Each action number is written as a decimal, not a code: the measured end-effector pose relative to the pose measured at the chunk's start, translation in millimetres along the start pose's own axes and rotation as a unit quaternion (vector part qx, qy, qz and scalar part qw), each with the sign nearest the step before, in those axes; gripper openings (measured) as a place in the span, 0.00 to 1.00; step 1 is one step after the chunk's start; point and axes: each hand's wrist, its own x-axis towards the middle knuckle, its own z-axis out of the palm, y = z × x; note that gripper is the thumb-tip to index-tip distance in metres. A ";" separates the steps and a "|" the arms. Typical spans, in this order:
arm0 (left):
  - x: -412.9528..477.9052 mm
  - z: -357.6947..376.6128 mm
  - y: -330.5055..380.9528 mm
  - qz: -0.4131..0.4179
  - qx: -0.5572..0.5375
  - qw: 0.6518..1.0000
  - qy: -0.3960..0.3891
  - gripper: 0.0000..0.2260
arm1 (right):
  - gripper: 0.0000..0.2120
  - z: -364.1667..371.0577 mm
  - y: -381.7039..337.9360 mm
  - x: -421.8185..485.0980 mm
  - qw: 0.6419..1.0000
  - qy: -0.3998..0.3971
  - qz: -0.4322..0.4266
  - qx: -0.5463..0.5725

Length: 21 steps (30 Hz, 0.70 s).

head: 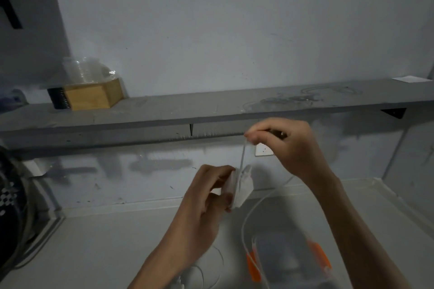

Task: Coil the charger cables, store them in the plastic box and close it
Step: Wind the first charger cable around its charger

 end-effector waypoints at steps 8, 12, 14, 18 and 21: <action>10.2 -18.2 26.5 -0.032 -0.104 0.994 0.022 0.13 | 0.10 35.4 14.4 -13.4 0.990 -0.015 0.080 0.116; 34.2 -24.2 20.3 -0.094 -0.208 0.969 0.098 0.10 | 0.19 69.8 1.3 -42.6 0.966 -0.061 0.164 0.191; 49.7 -28.3 1.6 -0.132 -0.235 0.951 0.154 0.10 | 0.15 87.5 -8.1 -72.8 0.944 -0.081 0.220 0.231; 70.7 -35.4 -36.7 -0.205 -0.252 0.911 0.254 0.10 | 0.09 89.4 -24.2 -111.9 0.940 -0.134 0.253 0.183; 67.7 -32.5 -62.9 -0.263 -0.263 0.892 0.256 0.07 | 0.08 68.7 -37.4 -111.2 0.948 -0.215 0.207 0.115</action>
